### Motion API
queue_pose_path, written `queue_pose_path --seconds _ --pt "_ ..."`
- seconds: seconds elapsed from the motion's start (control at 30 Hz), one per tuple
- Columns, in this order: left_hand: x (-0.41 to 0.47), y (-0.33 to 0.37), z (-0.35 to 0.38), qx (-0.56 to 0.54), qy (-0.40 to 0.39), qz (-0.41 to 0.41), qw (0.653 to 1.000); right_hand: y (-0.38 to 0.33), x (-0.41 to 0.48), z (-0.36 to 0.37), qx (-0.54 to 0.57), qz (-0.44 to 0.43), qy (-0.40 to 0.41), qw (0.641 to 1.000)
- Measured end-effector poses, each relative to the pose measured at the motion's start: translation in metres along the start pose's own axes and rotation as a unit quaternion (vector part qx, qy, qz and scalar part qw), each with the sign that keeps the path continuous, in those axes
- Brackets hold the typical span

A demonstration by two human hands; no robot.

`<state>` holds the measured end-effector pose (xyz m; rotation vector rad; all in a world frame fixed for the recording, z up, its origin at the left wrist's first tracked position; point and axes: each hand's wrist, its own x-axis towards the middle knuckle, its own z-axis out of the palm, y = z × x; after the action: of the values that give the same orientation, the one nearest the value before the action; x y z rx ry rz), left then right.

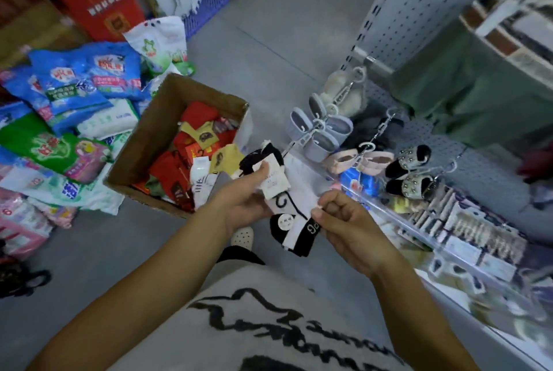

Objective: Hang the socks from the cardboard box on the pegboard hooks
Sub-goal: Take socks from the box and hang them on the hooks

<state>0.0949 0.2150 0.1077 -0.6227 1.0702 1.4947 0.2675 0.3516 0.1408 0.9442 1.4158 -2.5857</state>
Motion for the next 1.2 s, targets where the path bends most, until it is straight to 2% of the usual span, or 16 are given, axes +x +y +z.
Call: queue_pose_path --seconds 0.17,0.4,0.53,0.63,0.73,0.83,1.03,1.2 --pt "0.005 -0.049 0.025 -0.023 0.033 0.058 0.998 0.033 -0.05 -0.039 -0.028 0.016 0.052 0.998" --pt "-0.009 -0.087 0.028 0.008 0.006 0.127 0.992 0.037 -0.07 -0.06 -0.148 0.045 0.091 0.984" --pt "-0.027 -0.092 0.032 0.063 -0.032 0.16 0.985 0.022 -0.059 -0.041 -0.126 0.002 0.088 0.988" --pt "-0.044 -0.094 0.04 0.095 -0.054 0.188 0.976 0.012 -0.05 -0.022 -0.139 -0.058 0.119 0.981" --pt "-0.062 -0.085 0.048 0.122 -0.036 0.227 0.966 0.008 -0.049 -0.017 -0.139 -0.118 0.167 0.969" --pt "-0.072 -0.074 0.055 0.164 -0.022 0.258 0.952 0.004 -0.061 -0.029 -0.099 -0.146 0.217 0.96" --pt "-0.082 -0.082 0.092 0.281 -0.086 0.268 0.917 -0.004 -0.112 -0.077 -0.042 -0.193 0.27 0.942" --pt "-0.08 -0.115 0.152 0.41 -0.119 0.274 0.862 -0.014 -0.173 -0.123 -0.028 -0.234 0.324 0.917"
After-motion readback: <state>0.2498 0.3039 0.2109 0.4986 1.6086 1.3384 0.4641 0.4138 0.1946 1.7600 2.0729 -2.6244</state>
